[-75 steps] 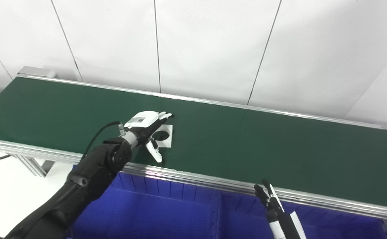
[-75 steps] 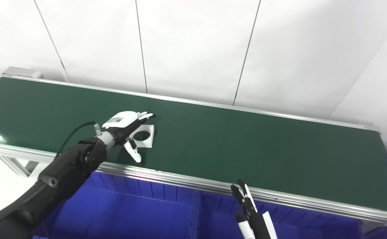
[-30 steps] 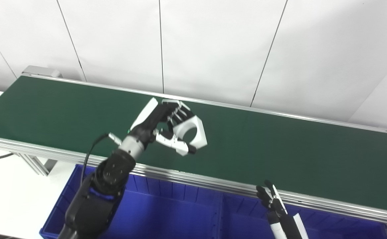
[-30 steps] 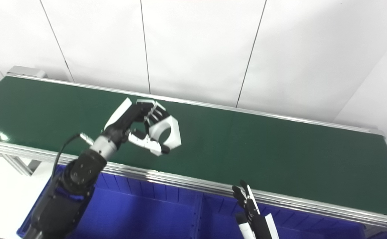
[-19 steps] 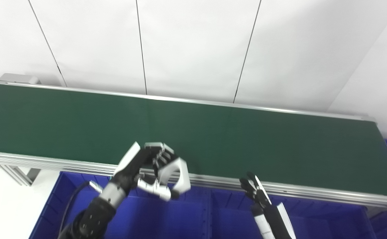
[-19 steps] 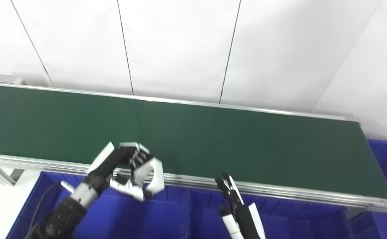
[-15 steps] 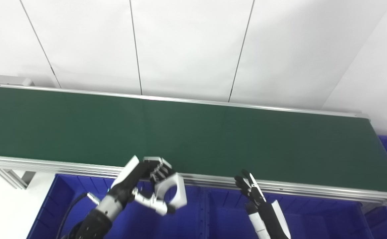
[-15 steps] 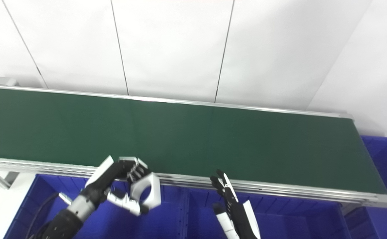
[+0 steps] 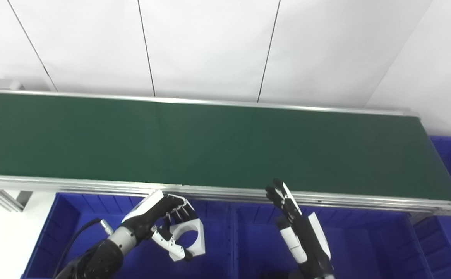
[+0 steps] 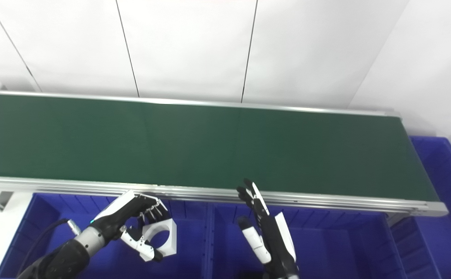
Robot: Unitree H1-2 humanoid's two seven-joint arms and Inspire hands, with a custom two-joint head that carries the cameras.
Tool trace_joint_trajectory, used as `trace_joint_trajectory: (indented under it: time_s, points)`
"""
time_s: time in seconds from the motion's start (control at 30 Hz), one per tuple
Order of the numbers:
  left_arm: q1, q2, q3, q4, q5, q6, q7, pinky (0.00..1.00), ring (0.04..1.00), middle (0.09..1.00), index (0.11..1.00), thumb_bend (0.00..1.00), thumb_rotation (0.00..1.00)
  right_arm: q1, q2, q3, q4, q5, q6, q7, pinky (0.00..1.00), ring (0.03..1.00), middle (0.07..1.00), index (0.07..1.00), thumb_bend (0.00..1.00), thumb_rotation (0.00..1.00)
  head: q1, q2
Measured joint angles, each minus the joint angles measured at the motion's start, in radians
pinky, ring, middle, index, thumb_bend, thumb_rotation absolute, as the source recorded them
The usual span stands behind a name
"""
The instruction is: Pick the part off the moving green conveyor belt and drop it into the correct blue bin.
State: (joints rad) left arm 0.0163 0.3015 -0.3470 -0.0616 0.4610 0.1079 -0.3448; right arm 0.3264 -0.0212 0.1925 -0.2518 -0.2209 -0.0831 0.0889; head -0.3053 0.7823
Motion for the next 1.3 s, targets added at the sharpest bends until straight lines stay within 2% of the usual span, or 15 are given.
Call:
trace_joint_trajectory:
  time_s: [0.17,0.33,0.37,0.43,0.47,0.53,0.6,0.67,0.7,0.73,0.83,0.9,1.0,1.1,1.3]
  points:
    - [-0.002,-0.004,-0.023,-0.03,0.06,0.101,-0.033,0.42,0.395,0.478,0.548,0.49,0.0,0.007,-0.009,-0.004,-0.027,0.009,0.011,0.004,0.9,0.902,0.91,0.98,0.7,1.0,0.023,0.012]
    - [-0.004,-0.05,-0.03,-0.044,0.117,0.208,-0.033,0.52,0.425,0.504,0.537,0.5,0.0,0.017,-0.026,-0.024,-0.04,0.031,0.047,0.008,0.91,0.907,0.918,0.979,0.71,0.98,0.043,0.015]
    - [-0.003,-0.057,-0.034,-0.055,0.12,0.221,-0.034,0.54,0.526,0.495,0.527,0.51,0.0,0.021,-0.027,-0.029,-0.049,0.041,0.055,0.009,0.91,0.91,0.921,0.983,0.7,0.97,0.048,0.02]
    - [-0.006,-0.063,-0.046,-0.073,0.124,0.25,-0.045,0.58,0.641,0.682,0.504,0.51,0.04,0.032,-0.031,-0.037,-0.077,0.057,0.072,0.013,0.91,0.916,0.927,0.989,0.69,0.97,0.06,0.025]
    - [-0.008,-0.063,-0.056,-0.078,0.137,0.263,-0.053,0.62,0.703,0.754,0.7,0.58,0.04,0.035,-0.036,-0.039,-0.089,0.066,0.081,0.016,0.91,0.917,0.928,0.988,0.69,0.97,0.061,0.025]
    - [-0.013,-0.063,-0.067,-0.082,0.148,0.281,-0.065,0.64,0.736,0.79,0.772,0.61,0.05,0.037,-0.043,-0.042,-0.097,0.075,0.084,0.021,0.91,0.918,0.929,0.986,0.69,0.97,0.064,0.026]
    - [-0.017,-0.061,-0.08,-0.09,0.163,0.306,-0.081,0.69,0.835,0.915,0.885,0.67,0.21,0.038,-0.05,-0.045,-0.099,0.079,0.091,0.023,0.91,0.92,0.932,0.989,0.69,0.97,0.064,0.029]
    - [-0.024,-0.058,-0.088,-0.097,0.179,0.339,-0.137,0.74,0.912,0.979,0.954,0.73,0.34,0.042,-0.056,-0.048,-0.109,0.085,0.102,0.024,0.91,0.921,0.937,0.994,0.7,0.96,0.066,0.031]
    - [-0.025,-0.057,-0.089,-0.097,0.183,0.345,-0.15,0.85,0.964,0.994,0.983,0.78,0.39,0.043,-0.057,-0.048,-0.111,0.085,0.103,0.024,0.91,0.93,0.944,0.998,0.71,0.96,0.074,0.031]
    - [-0.026,-0.058,-0.084,-0.097,0.204,0.349,-0.195,0.9,0.977,0.996,0.99,0.8,0.4,0.046,-0.057,-0.05,-0.117,0.085,0.109,0.024,0.92,0.932,0.947,0.999,0.71,0.96,0.074,0.031]
    - [-0.024,-0.059,-0.07,-0.104,0.18,0.349,-0.229,0.99,0.997,1.0,0.999,0.85,0.43,0.055,-0.06,-0.051,-0.136,0.073,0.121,0.024,0.93,0.935,0.952,1.0,0.72,0.96,0.074,0.032]
    - [-0.02,-0.057,-0.055,-0.123,0.142,0.349,-0.231,0.89,1.0,1.0,1.0,0.9,0.49,0.057,-0.066,-0.051,-0.14,0.068,0.124,0.024,0.92,0.929,0.954,1.0,0.72,0.95,0.071,0.034]
    - [-0.007,-0.049,-0.034,-0.167,0.074,0.348,-0.236,0.9,1.0,1.0,1.0,0.94,0.5,0.063,-0.071,-0.048,-0.146,0.062,0.143,0.026,0.91,0.929,0.953,1.0,0.71,0.94,0.064,0.038]
    - [0.032,-0.045,0.004,-0.224,-0.017,0.347,-0.237,0.88,1.0,1.0,1.0,0.92,0.44,0.073,-0.066,-0.042,-0.166,0.051,0.159,0.024,0.89,0.928,0.95,1.0,0.71,0.92,0.052,0.044]
    - [0.148,-0.084,0.111,-0.238,-0.247,0.192,-0.156,0.91,1.0,1.0,0.965,0.93,0.47,0.083,-0.052,-0.022,-0.181,0.035,0.184,0.024,0.91,0.937,0.956,1.0,0.75,0.92,0.043,0.048]
